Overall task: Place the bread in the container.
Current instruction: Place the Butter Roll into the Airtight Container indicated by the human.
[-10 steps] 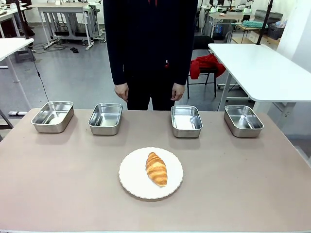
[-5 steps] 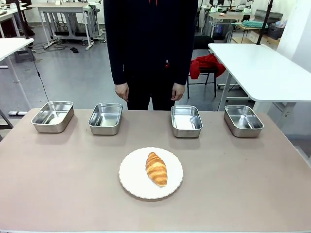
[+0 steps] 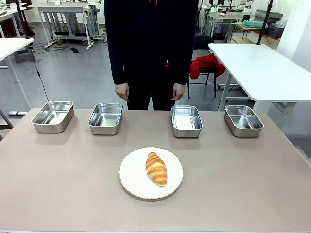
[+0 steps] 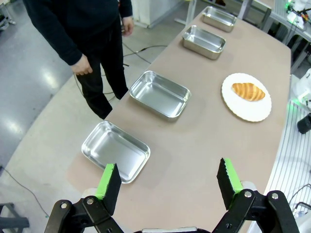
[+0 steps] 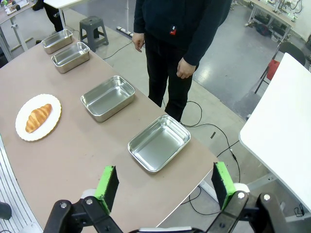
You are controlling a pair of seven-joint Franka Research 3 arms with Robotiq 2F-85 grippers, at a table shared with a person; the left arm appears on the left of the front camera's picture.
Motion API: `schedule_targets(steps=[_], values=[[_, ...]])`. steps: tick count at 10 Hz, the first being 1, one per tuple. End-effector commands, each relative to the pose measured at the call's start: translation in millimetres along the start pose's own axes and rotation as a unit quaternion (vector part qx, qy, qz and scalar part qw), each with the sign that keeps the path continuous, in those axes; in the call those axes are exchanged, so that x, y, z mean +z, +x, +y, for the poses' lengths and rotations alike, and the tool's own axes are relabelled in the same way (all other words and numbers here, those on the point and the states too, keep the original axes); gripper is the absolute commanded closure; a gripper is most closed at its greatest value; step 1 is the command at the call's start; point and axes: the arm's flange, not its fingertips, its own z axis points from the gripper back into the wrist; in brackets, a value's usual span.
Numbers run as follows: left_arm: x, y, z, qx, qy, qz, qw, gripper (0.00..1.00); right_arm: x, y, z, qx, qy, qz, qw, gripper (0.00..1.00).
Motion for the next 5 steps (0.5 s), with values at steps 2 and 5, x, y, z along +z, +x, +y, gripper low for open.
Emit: schedule_targets(steps=[2, 5], values=[[1.1, 0.9, -0.5, -0.008, 0.001, -0.008, 1.0, 0.0, 0.0, 2.2, 0.7, 0.003, -0.001, -0.002, 1.0, 0.0], [1.1, 0.9, -0.5, -0.008, 0.001, -0.008, 1.0, 0.0, 0.0, 2.2, 0.7, 0.003, -0.001, -0.002, 1.0, 0.0]])
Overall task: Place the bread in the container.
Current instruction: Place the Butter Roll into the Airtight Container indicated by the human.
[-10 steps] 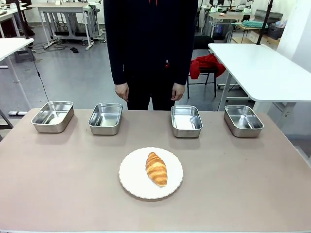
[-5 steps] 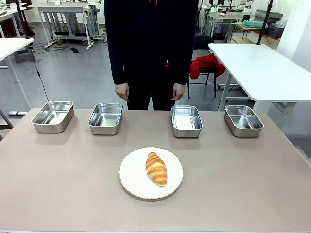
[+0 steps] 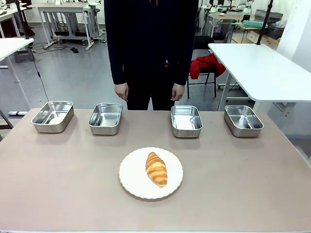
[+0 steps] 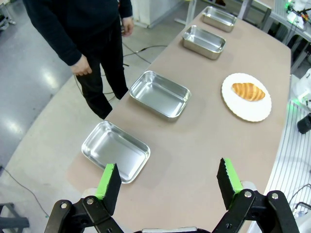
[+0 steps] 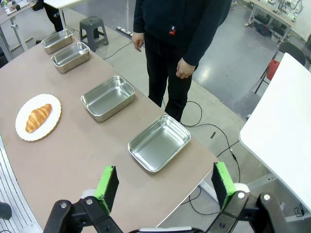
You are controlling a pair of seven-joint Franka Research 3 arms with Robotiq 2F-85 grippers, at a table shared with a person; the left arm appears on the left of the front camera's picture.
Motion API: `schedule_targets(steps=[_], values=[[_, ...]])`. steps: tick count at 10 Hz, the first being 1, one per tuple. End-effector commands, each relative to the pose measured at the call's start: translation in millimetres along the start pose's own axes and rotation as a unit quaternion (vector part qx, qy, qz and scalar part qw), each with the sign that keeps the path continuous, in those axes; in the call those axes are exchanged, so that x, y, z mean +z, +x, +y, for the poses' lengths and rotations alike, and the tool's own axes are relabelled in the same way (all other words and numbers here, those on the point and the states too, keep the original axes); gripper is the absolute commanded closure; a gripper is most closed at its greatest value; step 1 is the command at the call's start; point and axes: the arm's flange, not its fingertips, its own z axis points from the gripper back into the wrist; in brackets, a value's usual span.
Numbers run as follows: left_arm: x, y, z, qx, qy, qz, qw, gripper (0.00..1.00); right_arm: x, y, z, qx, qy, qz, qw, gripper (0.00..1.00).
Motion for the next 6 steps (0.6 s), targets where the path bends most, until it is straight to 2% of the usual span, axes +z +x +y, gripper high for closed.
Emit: schedule_targets(steps=[1, 6], values=[[1.1, 0.9, -0.5, -0.008, 0.001, -0.008, 1.0, 0.0, 0.0, 2.2, 0.7, 0.003, -0.001, -0.002, 1.0, 0.0], [1.1, 0.9, -0.5, -0.008, 0.001, -0.008, 1.0, 0.0, 0.0, 2.2, 0.7, 0.003, -0.001, -0.002, 1.0, 0.0]])
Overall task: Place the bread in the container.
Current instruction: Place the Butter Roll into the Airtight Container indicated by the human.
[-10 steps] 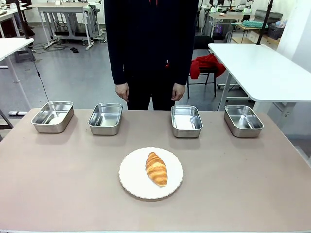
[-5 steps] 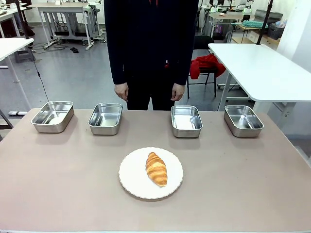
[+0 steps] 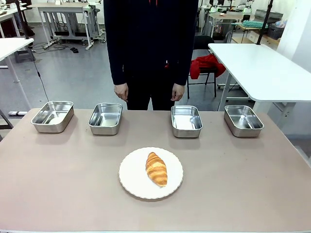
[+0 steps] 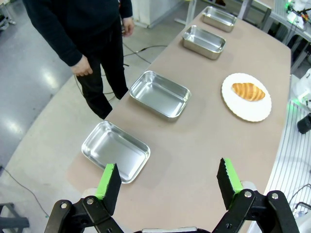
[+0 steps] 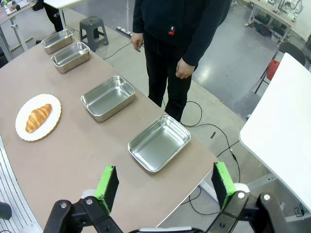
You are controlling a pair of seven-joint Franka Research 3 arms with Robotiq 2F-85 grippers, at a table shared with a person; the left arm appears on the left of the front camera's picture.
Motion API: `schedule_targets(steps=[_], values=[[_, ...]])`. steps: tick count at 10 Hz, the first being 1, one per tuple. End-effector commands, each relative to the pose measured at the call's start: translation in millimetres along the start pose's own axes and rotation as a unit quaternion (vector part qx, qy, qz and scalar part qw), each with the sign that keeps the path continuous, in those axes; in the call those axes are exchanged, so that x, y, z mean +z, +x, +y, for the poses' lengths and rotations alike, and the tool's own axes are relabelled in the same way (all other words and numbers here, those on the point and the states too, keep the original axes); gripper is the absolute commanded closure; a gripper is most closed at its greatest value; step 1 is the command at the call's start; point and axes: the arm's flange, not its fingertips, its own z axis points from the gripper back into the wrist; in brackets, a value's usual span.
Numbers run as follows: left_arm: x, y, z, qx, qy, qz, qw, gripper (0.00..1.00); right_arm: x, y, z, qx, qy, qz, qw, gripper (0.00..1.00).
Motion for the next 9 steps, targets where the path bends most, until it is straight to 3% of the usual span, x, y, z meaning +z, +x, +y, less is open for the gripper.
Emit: schedule_targets(steps=[1, 9], values=[[1.1, 0.9, -0.5, -0.008, 0.001, -0.008, 1.0, 0.0, 0.0, 2.2, 0.7, 0.003, -0.001, -0.002, 1.0, 0.0], [1.1, 0.9, -0.5, -0.008, 0.001, -0.008, 1.0, 0.0, 0.0, 2.2, 0.7, 0.003, -0.001, -0.002, 1.0, 0.0]])
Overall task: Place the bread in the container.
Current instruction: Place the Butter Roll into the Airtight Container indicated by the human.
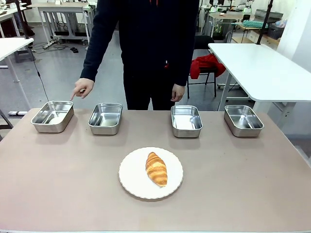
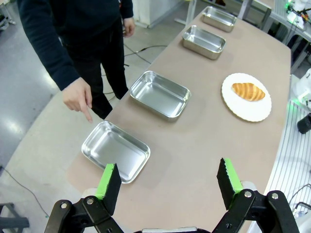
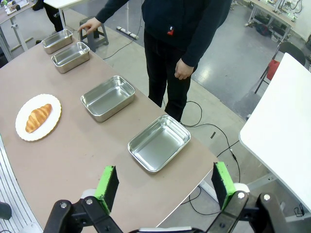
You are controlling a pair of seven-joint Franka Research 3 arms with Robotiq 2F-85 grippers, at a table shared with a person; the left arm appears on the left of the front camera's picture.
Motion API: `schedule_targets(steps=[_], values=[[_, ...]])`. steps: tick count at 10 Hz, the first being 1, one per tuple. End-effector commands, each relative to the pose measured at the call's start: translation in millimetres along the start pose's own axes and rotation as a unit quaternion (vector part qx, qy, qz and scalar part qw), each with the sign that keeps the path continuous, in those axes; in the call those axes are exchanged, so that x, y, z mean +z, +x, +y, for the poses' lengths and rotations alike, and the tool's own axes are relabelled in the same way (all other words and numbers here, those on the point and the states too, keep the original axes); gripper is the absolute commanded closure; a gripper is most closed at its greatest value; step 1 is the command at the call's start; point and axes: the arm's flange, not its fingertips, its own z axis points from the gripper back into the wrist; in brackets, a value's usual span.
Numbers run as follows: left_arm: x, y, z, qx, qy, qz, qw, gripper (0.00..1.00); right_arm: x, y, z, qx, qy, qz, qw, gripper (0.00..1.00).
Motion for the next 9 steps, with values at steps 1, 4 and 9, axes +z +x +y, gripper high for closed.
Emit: schedule_targets(steps=[1, 4, 9], values=[[1.1, 0.9, -0.5, -0.008, 0.001, -0.008, 1.0, 0.0, -0.1, 2.2, 0.7, 0.003, -0.001, -0.002, 1.0, 0.0], [1.1, 0.9, -0.5, -0.008, 0.001, -0.008, 1.0, 0.0, -0.1, 2.2, 0.7, 0.003, -0.001, -0.002, 1.0, 0.0], [1.1, 0.9, -0.5, -0.008, 0.001, -0.008, 1.0, 0.0, -0.1, 2.2, 0.7, 0.003, -0.001, -0.002, 1.0, 0.0]])
